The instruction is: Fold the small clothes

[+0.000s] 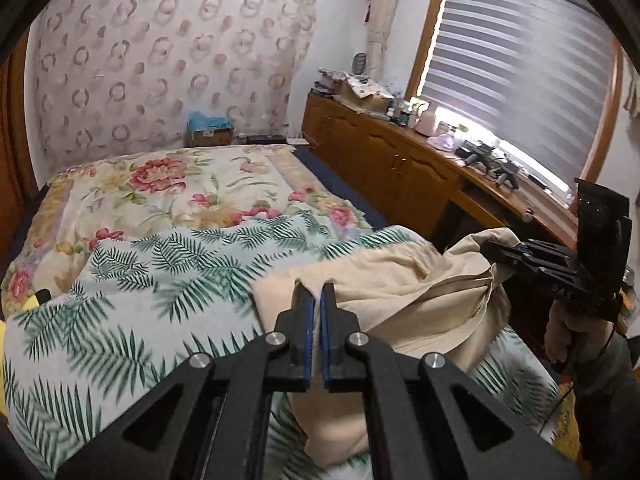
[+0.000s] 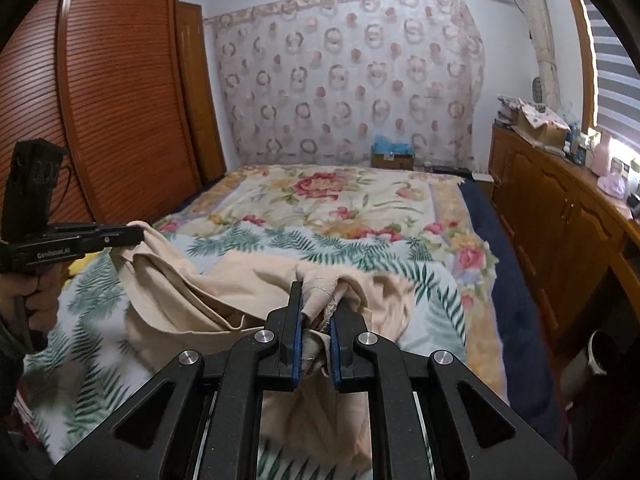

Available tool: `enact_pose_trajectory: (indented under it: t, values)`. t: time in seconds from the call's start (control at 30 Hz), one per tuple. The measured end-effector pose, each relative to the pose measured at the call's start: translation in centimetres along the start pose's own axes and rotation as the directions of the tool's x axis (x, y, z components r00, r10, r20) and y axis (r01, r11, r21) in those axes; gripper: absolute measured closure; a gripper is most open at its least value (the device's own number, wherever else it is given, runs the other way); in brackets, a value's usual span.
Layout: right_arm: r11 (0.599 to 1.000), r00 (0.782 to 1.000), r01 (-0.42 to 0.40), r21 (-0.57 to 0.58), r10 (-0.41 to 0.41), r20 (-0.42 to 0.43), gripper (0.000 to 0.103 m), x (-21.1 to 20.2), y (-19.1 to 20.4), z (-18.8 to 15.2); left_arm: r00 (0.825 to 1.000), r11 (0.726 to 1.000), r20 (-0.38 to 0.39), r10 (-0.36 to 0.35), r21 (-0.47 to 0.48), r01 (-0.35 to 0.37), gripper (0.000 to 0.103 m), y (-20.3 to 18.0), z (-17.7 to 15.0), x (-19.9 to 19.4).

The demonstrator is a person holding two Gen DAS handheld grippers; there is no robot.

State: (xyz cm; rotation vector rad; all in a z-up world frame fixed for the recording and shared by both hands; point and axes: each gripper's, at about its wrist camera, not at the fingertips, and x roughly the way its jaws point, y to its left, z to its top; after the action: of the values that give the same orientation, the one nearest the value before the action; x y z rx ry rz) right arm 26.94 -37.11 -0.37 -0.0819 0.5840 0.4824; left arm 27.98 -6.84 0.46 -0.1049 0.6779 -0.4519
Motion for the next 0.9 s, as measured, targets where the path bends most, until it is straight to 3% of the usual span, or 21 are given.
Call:
enact_pose_trajectory:
  t: [0.27, 0.47, 0.57, 0.67, 0.8, 0.9]
  values:
    - [0.998, 0.995, 0.027, 0.049, -0.022, -0.099, 0.095, 6.7, -3.5, 0.9, 0.996, 0.999, -0.081, 0.024, -0.043, -0.028, 0.1, 3.0, 0.7, 5.5]
    - [0.998, 0.993, 0.038, 0.05, -0.032, -0.118, 0.089, 7.9, -4.3, 1.1, 0.998, 1.0, -0.066, -0.012, -0.006, 0.012, 0.084, 3.4, 1.1, 4.5]
    - [0.997, 0.992, 0.045, 0.057, -0.038, -0.119, 0.078, 7.7, -4.5, 1.1, 0.996, 0.999, -0.088, -0.03, 0.016, 0.031, 0.084, 3.4, 0.5, 4.0]
    - [0.996, 0.992, 0.068, 0.061, -0.061, -0.108, 0.04, 7.3, -5.0, 1.3, 0.991, 0.999, -0.125, -0.043, 0.026, 0.046, 0.083, 3.1, -0.8, 4.0]
    - [0.994, 0.992, 0.092, 0.057, -0.086, -0.093, 0.04, 6.3, -5.5, 1.6, 0.981, 0.997, -0.185, -0.054, 0.048, 0.064, 0.083, 2.4, -2.9, 4.3]
    - [0.998, 0.994, 0.056, 0.042, -0.051, -0.101, 0.04, 5.4, -5.4, 1.1, 0.975, 0.996, -0.215, -0.051, 0.06, 0.065, 0.083, 2.2, -3.6, 5.0]
